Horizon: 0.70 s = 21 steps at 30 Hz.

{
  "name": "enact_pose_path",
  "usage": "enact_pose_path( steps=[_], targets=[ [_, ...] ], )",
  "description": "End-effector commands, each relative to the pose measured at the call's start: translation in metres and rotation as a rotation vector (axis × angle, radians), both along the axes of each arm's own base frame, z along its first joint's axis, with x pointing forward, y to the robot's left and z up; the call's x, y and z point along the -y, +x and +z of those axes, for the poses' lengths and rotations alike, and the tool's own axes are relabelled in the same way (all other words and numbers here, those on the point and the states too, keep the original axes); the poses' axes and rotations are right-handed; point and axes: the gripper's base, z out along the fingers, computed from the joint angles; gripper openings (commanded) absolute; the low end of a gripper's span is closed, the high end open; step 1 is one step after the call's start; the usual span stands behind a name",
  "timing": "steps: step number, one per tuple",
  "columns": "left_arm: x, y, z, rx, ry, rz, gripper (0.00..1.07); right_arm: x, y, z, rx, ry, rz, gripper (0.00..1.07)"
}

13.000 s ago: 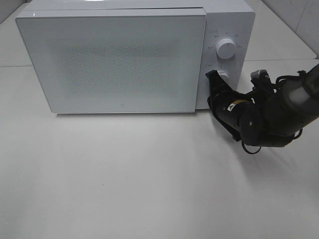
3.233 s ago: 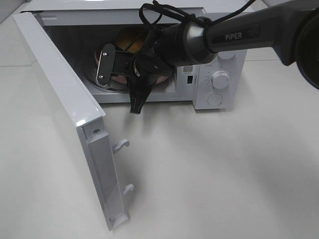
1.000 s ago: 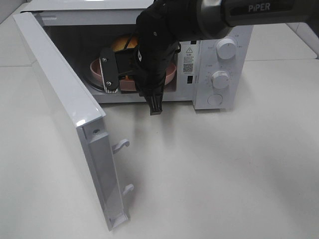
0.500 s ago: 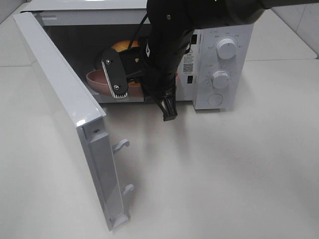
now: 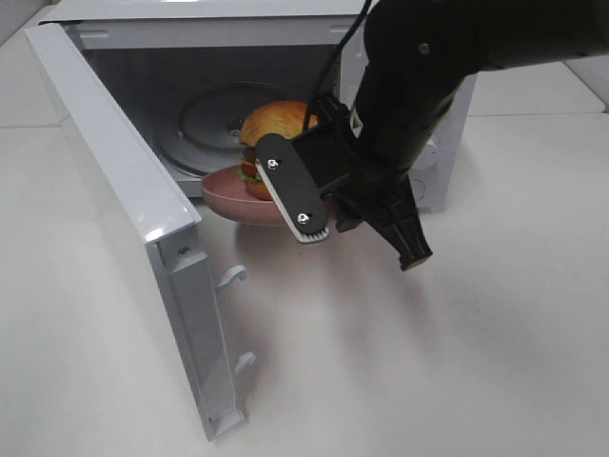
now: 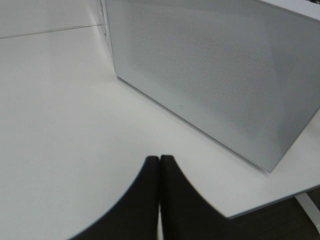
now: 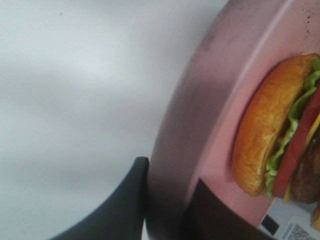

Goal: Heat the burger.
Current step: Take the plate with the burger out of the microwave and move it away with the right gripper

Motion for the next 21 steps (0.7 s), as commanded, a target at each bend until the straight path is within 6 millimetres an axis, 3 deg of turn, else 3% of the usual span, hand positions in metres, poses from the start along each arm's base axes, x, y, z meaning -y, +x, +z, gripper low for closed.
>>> enact_pose_path(
  steps=[1, 10, 21],
  targets=[
    [0.0, -0.002, 0.0, 0.032, -0.013, -0.005, 0.0, 0.015, -0.01, 0.016, 0.065, 0.0, 0.036, 0.0],
    [0.0, -0.002, 0.0, 0.032, -0.013, -0.005, 0.0, 0.047, -0.042, 0.027, 0.11, -0.04, 0.069, 0.0],
    [0.0, -0.002, 0.0, 0.032, -0.013, -0.005, 0.0, 0.089, -0.083, 0.026, 0.111, -0.099, 0.052, 0.0]
  ],
)
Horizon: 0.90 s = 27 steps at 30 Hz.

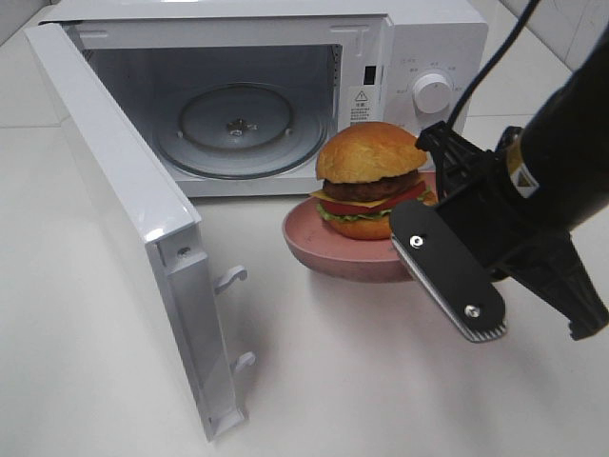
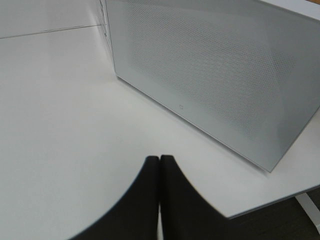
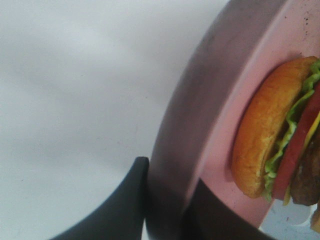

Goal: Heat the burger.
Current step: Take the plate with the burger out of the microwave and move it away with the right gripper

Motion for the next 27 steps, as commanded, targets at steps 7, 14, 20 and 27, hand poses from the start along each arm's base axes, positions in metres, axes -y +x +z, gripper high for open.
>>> enact_pose_path(
  steps=[7, 14, 20, 27],
  targets=[
    [0.0, -0.002, 0.0, 0.032, -0.013, -0.005, 0.0, 0.029, -0.026, 0.008, 0.072, 0.05, -0.092, 0.0],
    [0.0, -0.002, 0.0, 0.032, -0.013, -0.005, 0.0, 0.049, -0.041, -0.006, 0.038, 0.05, -0.288, 0.0],
    [0.0, -0.002, 0.0, 0.032, -0.013, -0.005, 0.0, 0.057, -0.044, -0.017, 0.049, 0.078, -0.428, 0.0],
    [0.0, -0.002, 0.0, 0.032, -0.013, -0.005, 0.0, 0.059, -0.039, -0.024, 0.081, 0.144, -0.617, 0.0]
  ],
)
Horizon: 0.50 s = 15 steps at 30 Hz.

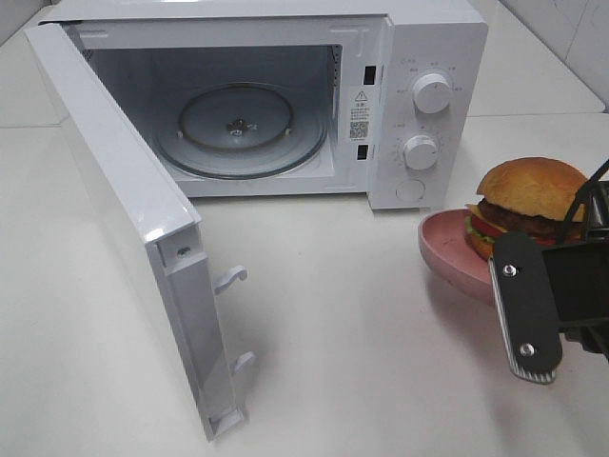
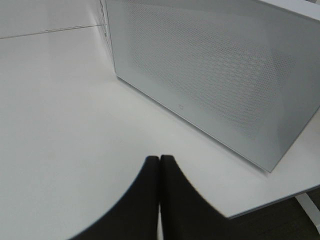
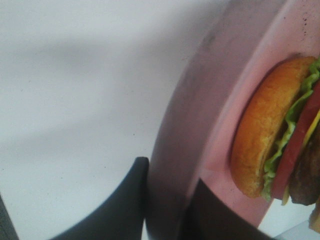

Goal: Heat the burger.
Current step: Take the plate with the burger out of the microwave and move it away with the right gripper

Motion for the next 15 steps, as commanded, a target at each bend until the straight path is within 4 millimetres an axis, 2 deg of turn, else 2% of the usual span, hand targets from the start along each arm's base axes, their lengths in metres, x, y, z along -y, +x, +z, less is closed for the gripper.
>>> enact_pose_path(
  steps=[1, 4, 5, 6, 7, 8, 10, 11, 12, 15],
  targets=[
    [0.0, -0.002, 0.0, 0.032, -0.013, -0.005, 0.0, -0.001, 0.008, -0.001, 0.068, 0.019, -0.069, 0.0],
    [0.0, -0.002, 0.0, 0.032, -0.013, -0.005, 0.0, -0.005, 0.015, -0.012, 0.056, 0.044, -0.127, 0.0],
    [0.0, -0.002, 0.0, 0.032, -0.013, -0.005, 0.0, -0.006, 0.023, -0.023, 0.032, 0.065, -0.178, 0.0],
    [0.0, -0.002, 0.0, 0.032, -0.013, -0.005, 0.0, -0.006, 0.023, -0.023, 0.032, 0.065, -0.178, 0.0],
    [0.0, -0.002, 0.0, 0.032, -0.013, -0.005, 0.0, 0.0, 0.035, -0.031, 0.019, 0.095, -0.265, 0.0],
    [0.0, -0.002, 0.0, 0.032, -0.013, -0.005, 0.0, 0.0, 0.035, -0.031, 0.019, 0.095, -0.265, 0.0],
    [0.0, -0.002, 0.0, 0.032, -0.013, -0.005, 0.0, 0.008, 0.053, -0.039, 0.013, 0.132, -0.358, 0.0],
    [0.0, -0.002, 0.0, 0.032, -0.013, -0.005, 0.0, 0.008, 0.053, -0.039, 0.013, 0.132, -0.358, 0.0],
    [0.0, -0.002, 0.0, 0.032, -0.013, -0.005, 0.0, 0.014, 0.063, -0.044, 0.006, 0.134, -0.398, 0.0],
    [0.0, -0.002, 0.0, 0.032, -0.013, -0.005, 0.0, 0.02, 0.073, -0.049, -0.005, 0.123, -0.443, 0.0]
  ],
)
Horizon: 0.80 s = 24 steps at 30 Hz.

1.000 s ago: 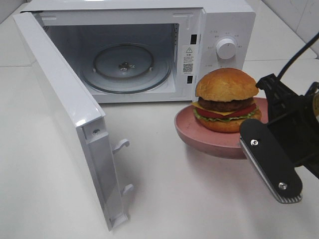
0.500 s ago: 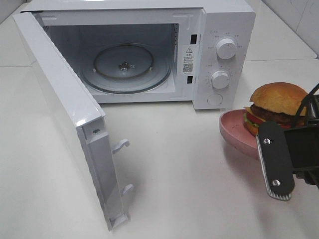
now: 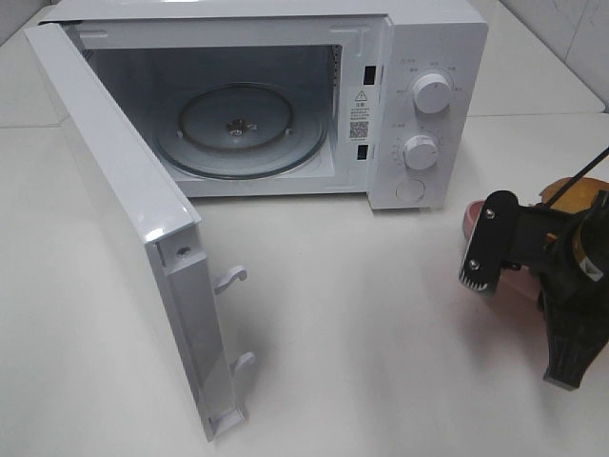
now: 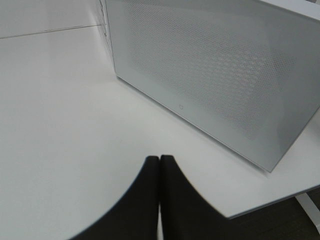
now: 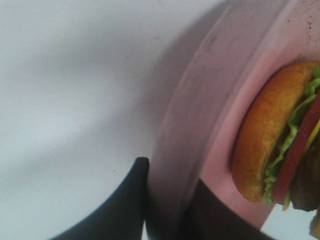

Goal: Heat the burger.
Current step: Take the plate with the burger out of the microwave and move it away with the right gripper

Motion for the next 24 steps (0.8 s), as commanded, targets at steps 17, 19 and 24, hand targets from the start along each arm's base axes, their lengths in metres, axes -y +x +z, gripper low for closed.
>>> enact_pose_path(
  steps=[17, 19, 24],
  targets=[
    [0.0, -0.002, 0.0, 0.032, -0.013, -0.005, 0.0, 0.022, 0.031, -0.036, -0.098, -0.005, -0.157, 0.19],
    [0.0, -0.002, 0.0, 0.032, -0.013, -0.005, 0.0, 0.021, 0.031, -0.035, -0.103, 0.019, -0.192, 0.37],
    [0.0, -0.002, 0.0, 0.032, -0.013, -0.005, 0.0, 0.017, 0.035, -0.025, -0.086, 0.086, -0.301, 0.53]
  ],
)
